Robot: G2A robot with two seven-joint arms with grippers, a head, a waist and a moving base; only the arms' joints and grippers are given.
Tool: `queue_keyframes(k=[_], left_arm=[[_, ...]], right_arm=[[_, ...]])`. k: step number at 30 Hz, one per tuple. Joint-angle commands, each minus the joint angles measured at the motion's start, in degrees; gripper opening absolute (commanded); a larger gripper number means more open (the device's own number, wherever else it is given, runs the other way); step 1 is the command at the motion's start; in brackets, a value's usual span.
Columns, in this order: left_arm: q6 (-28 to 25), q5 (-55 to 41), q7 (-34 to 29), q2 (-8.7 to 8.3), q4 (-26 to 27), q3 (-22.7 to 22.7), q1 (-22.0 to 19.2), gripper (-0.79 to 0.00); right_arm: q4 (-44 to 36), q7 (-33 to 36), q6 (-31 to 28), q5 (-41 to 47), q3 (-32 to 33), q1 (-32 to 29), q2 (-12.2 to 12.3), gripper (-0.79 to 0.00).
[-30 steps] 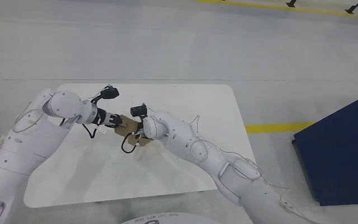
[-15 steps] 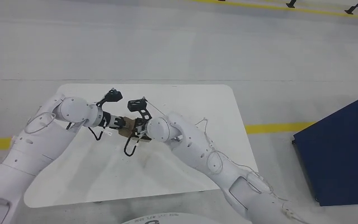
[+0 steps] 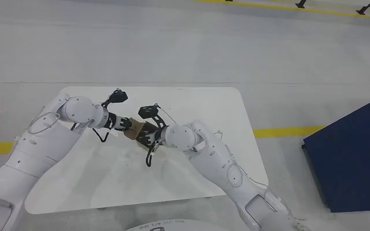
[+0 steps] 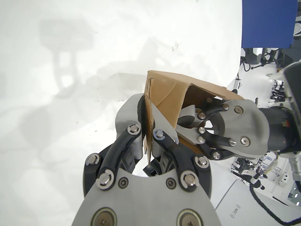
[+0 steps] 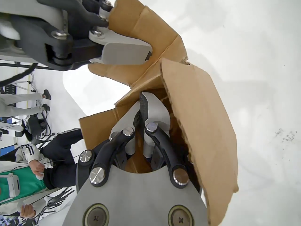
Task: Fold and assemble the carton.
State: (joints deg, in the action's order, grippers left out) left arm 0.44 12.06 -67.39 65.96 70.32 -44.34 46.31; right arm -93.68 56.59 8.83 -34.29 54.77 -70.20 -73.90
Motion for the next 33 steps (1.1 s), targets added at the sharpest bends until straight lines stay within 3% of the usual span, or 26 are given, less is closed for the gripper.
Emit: queue_keyframes(k=[1,13,23,25,27,28,33], left_arm=[[0.09,0.07,0.00,0.11,-0.36,0.17,-0.20,-0.785],[0.91,-0.16,0.39,0.73,-2.17,0.71,-0.99,-0.785],[1.98,-0.17,0.67,1.24,-3.50,0.86,-2.18,-0.767],[1.84,-0.35,0.97,1.26,-3.28,0.55,-2.44,-0.428],[1.44,-0.93,1.04,1.21,-3.01,0.03,-2.49,-0.179],[1.20,-1.11,1.05,1.17,-2.82,-0.23,-2.51,0.000],[0.46,-1.53,0.94,0.86,-2.15,-1.25,-1.93,0.000]], right_arm=[[-0.97,-1.39,-2.41,1.59,1.59,-1.16,0.33,-0.785],[-1.30,-6.13,-17.66,15.79,10.77,-6.72,2.05,-0.785],[3.28,-5.87,-21.79,19.41,13.24,-6.51,2.90,-0.785],[4.15,-6.23,-22.29,19.87,13.50,-6.39,3.01,-0.785],[5.27,-8.04,-22.00,19.85,14.38,-6.38,3.15,-0.785],[5.87,-10.17,-20.42,18.50,15.04,-6.47,3.23,-0.785],[7.10,-12.12,-18.43,19.45,16.43,-6.92,3.50,-0.785]])
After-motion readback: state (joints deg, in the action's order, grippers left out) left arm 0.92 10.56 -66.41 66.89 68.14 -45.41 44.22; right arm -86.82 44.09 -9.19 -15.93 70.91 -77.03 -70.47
